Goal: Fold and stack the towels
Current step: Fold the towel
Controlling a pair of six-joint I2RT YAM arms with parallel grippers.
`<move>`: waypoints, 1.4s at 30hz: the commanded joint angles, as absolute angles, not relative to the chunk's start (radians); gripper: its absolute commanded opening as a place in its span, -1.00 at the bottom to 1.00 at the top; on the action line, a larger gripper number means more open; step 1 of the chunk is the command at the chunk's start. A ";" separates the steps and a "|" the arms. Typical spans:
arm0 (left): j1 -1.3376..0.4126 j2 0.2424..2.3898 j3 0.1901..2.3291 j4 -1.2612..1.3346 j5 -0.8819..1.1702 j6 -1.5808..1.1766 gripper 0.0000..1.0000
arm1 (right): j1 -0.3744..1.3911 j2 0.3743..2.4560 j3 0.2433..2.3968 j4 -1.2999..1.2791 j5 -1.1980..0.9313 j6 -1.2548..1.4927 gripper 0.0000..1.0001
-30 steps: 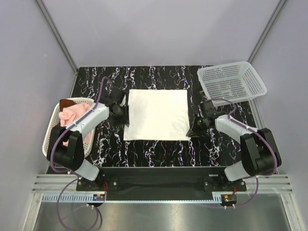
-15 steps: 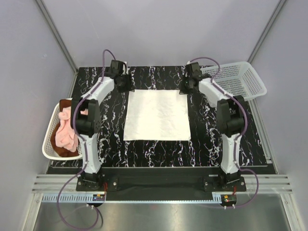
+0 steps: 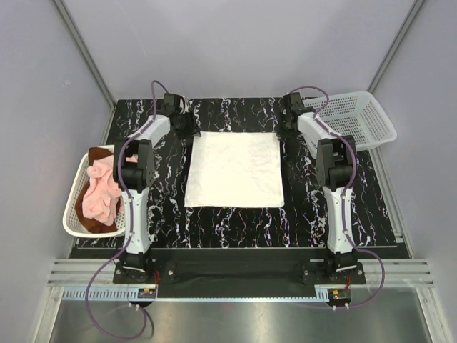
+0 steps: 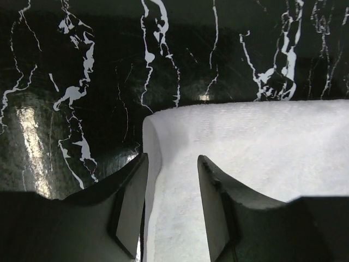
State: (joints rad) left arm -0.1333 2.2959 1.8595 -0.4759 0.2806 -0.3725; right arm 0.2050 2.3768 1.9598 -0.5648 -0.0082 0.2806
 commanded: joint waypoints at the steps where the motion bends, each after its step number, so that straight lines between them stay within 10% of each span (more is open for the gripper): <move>1: -0.124 2.327 1.901 -0.445 0.272 -0.393 -0.07 | 0.201 2.407 1.979 -0.557 0.049 0.233 -0.93; 35: -0.092 2.405 2.049 -0.856 0.051 -0.319 -0.17 | 0.221 2.301 1.847 -0.491 -0.155 0.193 -0.68; 42: -0.089 2.260 2.046 -0.726 0.227 -0.172 -0.06 | 0.218 2.250 1.896 -0.522 -0.227 0.038 -0.34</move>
